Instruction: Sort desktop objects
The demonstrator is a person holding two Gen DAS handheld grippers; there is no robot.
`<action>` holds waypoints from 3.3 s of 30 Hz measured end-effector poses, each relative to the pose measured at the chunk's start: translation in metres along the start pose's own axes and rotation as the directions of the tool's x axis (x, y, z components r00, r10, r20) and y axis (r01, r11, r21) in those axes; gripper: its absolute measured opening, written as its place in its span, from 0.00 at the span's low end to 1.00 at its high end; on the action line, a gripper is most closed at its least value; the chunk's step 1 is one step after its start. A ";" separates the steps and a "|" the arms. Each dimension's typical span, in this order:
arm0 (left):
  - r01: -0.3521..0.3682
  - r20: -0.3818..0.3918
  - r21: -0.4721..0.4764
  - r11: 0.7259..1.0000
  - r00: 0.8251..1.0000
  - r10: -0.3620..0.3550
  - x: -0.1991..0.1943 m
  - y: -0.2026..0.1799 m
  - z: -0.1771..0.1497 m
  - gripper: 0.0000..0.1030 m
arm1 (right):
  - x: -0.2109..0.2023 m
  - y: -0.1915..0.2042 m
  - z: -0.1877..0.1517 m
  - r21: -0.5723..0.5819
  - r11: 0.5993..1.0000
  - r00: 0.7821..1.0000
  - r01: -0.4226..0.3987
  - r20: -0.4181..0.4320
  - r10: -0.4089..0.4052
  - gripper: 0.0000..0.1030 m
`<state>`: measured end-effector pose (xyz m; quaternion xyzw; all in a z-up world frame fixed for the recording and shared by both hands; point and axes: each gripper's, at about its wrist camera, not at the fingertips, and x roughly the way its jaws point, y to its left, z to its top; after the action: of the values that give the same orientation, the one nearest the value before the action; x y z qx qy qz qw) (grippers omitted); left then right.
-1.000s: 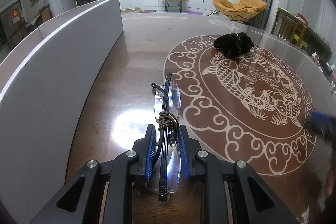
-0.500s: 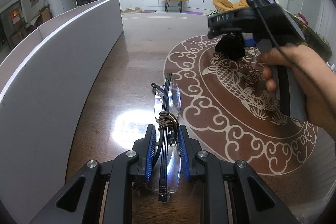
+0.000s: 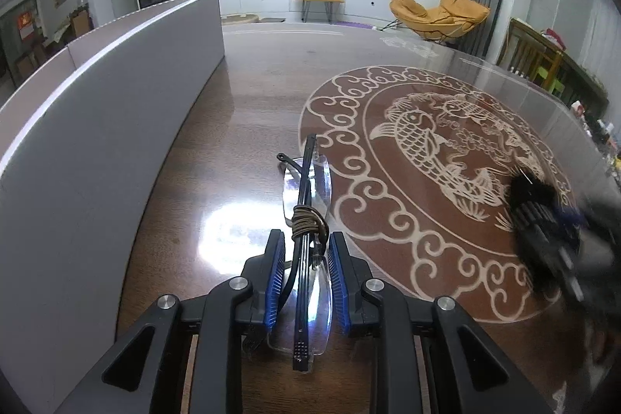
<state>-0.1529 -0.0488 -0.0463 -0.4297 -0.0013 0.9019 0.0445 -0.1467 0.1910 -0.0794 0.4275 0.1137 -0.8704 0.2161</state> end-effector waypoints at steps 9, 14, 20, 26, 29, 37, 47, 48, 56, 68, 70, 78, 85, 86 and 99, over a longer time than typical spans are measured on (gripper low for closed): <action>0.113 0.003 0.004 0.994 0.994 -0.113 -0.025 -0.034 -0.035 0.31 | -0.057 -0.027 -0.077 0.160 0.983 0.996 0.094 -0.006 -0.094 0.85; 0.020 -0.045 0.101 0.995 0.999 -0.016 -0.016 -0.056 -0.033 0.95 | -0.051 -0.026 -0.069 0.170 0.975 0.989 0.143 -0.046 -0.137 1.00; -0.007 -0.073 0.066 0.998 0.997 0.011 -0.007 -0.052 -0.026 1.00 | -0.052 -0.031 -0.074 0.191 0.972 0.990 0.140 -0.050 -0.133 1.00; -0.007 -0.075 0.065 0.998 0.997 0.012 -0.008 -0.053 -0.027 1.00 | -0.052 -0.033 -0.074 0.191 0.972 0.990 0.140 -0.051 -0.133 1.00; -0.007 -0.075 0.065 0.998 0.997 0.012 -0.007 -0.053 -0.026 1.00 | -0.051 -0.032 -0.074 0.191 0.971 0.990 0.140 -0.051 -0.133 1.00; -0.008 -0.075 0.064 0.998 0.997 0.012 -0.007 -0.052 -0.027 1.00 | -0.051 -0.032 -0.074 0.191 0.971 0.990 0.141 -0.051 -0.133 1.00; -0.008 -0.075 0.062 0.998 0.997 0.013 -0.007 -0.052 -0.027 1.00 | -0.050 -0.031 -0.074 0.191 0.971 0.990 0.141 -0.051 -0.134 1.00; -0.008 -0.075 0.062 0.998 0.997 0.013 -0.007 -0.052 -0.027 1.00 | -0.050 -0.031 -0.074 0.191 0.971 0.990 0.141 -0.051 -0.134 1.00; -0.009 -0.074 0.061 0.998 0.997 0.013 -0.007 -0.052 -0.026 1.00 | -0.049 -0.030 -0.074 0.192 0.971 0.990 0.141 -0.051 -0.134 1.00; -0.008 -0.074 0.061 0.998 0.997 0.013 -0.007 -0.052 -0.027 1.00 | -0.049 -0.030 -0.074 0.191 0.971 0.990 0.142 -0.052 -0.134 1.00; -0.009 -0.074 0.060 0.998 0.997 0.013 -0.006 -0.052 -0.027 1.00 | -0.049 -0.030 -0.074 0.191 0.971 0.990 0.142 -0.052 -0.134 1.00; -0.009 -0.074 0.059 0.998 0.997 0.014 -0.006 -0.052 -0.027 1.00 | -0.049 -0.030 -0.074 0.191 0.971 0.990 0.142 -0.052 -0.134 1.00; -0.009 -0.074 0.059 0.998 0.997 0.014 -0.006 -0.052 -0.026 1.00 | -0.049 -0.030 -0.074 0.192 0.971 0.990 0.142 -0.052 -0.134 1.00; -0.009 -0.074 0.059 0.998 0.997 0.014 -0.006 -0.052 -0.027 1.00 | -0.048 -0.029 -0.074 0.191 0.971 0.990 0.142 -0.052 -0.134 1.00; -0.009 -0.074 0.059 0.998 0.997 0.014 -0.006 -0.052 -0.027 1.00 | -0.048 -0.029 -0.074 0.191 0.971 0.990 0.142 -0.052 -0.135 1.00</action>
<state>-0.1242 0.0016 -0.0560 -0.4615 0.0293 0.8851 0.0518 -0.0830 0.2587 -0.0858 0.4542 0.0617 -0.8819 0.1099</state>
